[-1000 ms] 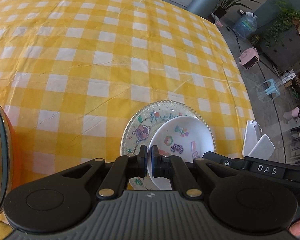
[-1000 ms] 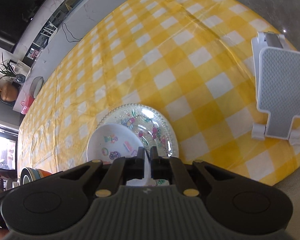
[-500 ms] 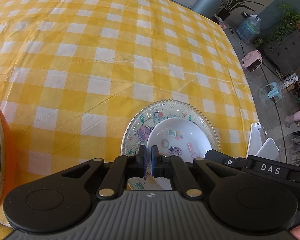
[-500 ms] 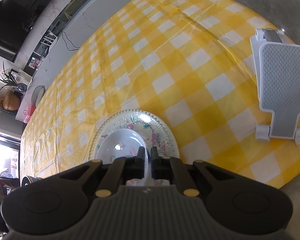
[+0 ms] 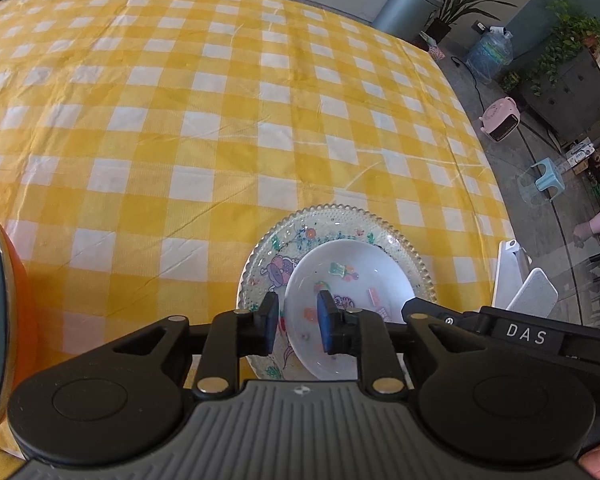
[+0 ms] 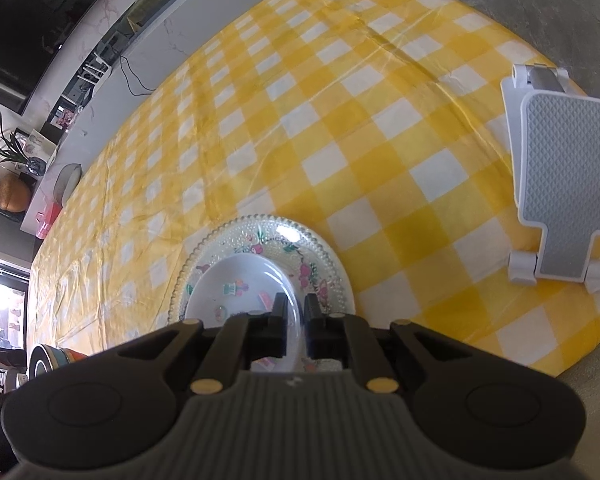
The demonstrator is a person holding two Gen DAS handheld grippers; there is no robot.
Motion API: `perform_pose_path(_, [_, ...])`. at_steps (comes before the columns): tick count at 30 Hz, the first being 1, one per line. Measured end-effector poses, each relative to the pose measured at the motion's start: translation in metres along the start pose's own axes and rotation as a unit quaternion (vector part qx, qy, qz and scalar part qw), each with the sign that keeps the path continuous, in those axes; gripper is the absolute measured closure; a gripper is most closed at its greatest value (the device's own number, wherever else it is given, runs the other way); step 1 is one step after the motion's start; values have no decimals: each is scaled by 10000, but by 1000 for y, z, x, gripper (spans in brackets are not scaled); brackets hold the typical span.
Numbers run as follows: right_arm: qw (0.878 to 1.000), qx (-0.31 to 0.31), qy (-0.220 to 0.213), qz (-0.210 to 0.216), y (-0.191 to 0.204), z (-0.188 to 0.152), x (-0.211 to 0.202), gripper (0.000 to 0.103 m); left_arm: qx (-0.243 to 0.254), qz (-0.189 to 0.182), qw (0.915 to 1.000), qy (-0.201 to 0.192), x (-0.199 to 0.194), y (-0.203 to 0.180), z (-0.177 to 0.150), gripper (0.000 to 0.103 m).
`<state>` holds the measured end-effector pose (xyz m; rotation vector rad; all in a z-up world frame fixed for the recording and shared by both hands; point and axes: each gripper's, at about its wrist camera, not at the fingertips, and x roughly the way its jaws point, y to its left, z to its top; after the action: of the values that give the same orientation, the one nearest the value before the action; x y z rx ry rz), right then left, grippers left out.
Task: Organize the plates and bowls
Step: 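Open both grippers and lift them off the sticker plate, then move both grippers to the rim of the steel bowl stack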
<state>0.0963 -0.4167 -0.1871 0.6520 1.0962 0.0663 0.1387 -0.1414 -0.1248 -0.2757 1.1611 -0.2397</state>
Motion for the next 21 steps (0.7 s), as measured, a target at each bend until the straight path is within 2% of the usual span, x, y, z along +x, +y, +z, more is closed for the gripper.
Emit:
perform_pose_path(1, [10000, -6, -42, 44, 0, -1, -2, 91, 39, 22, 10000, -53, -3, -2, 0, 72])
perform_pose_path(4, [9997, -42, -212, 139, -1, -3, -10, 67, 176, 98, 9996, -208, -16, -6, -2, 70])
perform_pose_path(9, [9985, -297, -439, -168, 7, -7, -18, 66, 651, 337, 9967, -345, -47, -13, -5, 67])
perform_pose_path(14, [9904, -787, -628, -948, 30, -20, -35, 63, 877, 446, 9929, -668, -88, -5, -8, 64])
perform_pose_path(16, [9917, -737, -605, -866, 38, -28, -42, 63, 944, 386, 9922, -711, -106, 2, -8, 61])
perform_pose_path(19, [9959, -641, -509, -397, 54, -42, -54, 60, 1046, 220, 9919, -685, -129, 14, -5, 58])
perform_pose_path(21, [9956, -721, -547, -241, 73, -52, -60, 58, 1090, 157, 9911, -755, -145, 24, -5, 56])
